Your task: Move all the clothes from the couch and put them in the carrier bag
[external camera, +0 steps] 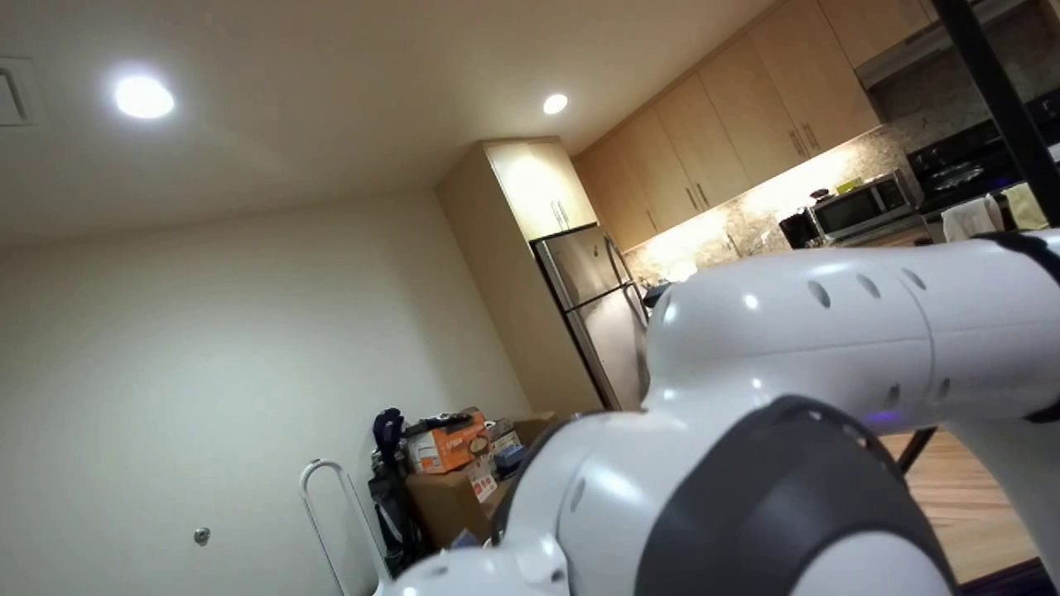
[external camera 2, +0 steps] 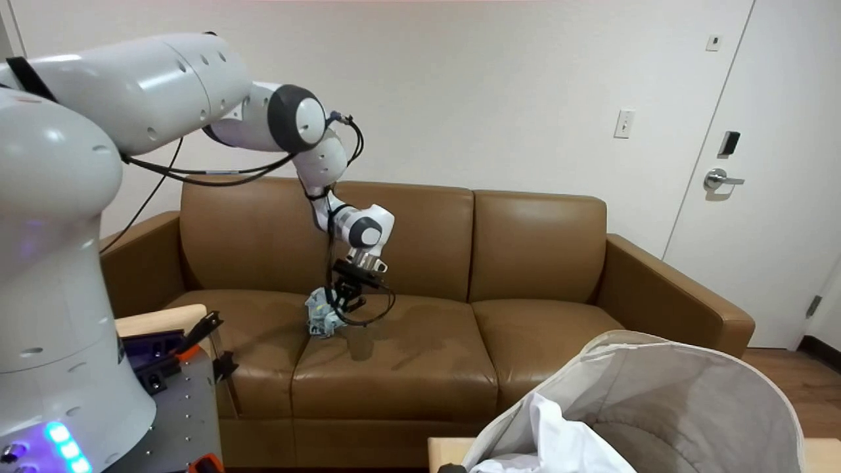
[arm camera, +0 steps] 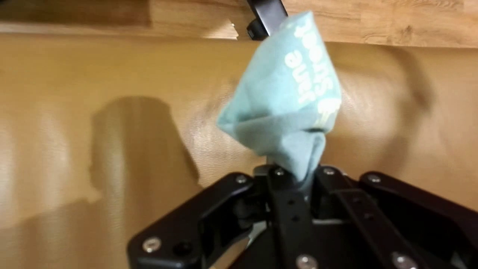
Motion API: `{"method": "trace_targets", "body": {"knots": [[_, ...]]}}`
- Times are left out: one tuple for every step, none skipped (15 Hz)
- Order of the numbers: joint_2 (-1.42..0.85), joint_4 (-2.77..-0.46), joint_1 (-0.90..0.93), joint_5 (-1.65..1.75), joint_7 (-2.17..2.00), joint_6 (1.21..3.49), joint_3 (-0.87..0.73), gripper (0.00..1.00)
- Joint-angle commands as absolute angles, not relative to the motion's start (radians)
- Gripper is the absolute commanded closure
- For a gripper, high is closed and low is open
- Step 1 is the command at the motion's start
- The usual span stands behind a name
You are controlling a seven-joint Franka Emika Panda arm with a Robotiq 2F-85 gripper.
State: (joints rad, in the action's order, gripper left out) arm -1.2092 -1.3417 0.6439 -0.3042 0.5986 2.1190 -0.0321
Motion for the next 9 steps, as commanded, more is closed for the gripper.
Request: {"method": "trace_targets", "body": {"knots": [[-1.161,-1.37,0.557,-0.172,0.494,2.114,0.062,0.89],[-1.112,-1.4,0.561,-0.172,0.464,2.09,0.049,0.89],[-1.075,-1.427,0.565,-0.174,0.449,2.08,0.043,0.89],[-1.054,-1.446,0.568,-0.176,0.438,2.077,0.041,0.89],[-1.046,-1.459,0.572,-0.176,0.433,2.077,0.04,0.89],[-1.045,-1.467,0.574,-0.177,0.432,2.078,0.04,0.96],[-1.036,-1.471,0.56,-0.148,0.419,2.068,0.044,0.96],[-1.003,-1.499,0.545,-0.097,0.37,2.075,0.046,0.96],[-0.959,-1.532,0.518,-0.059,0.335,2.084,0.051,0.96]]}}
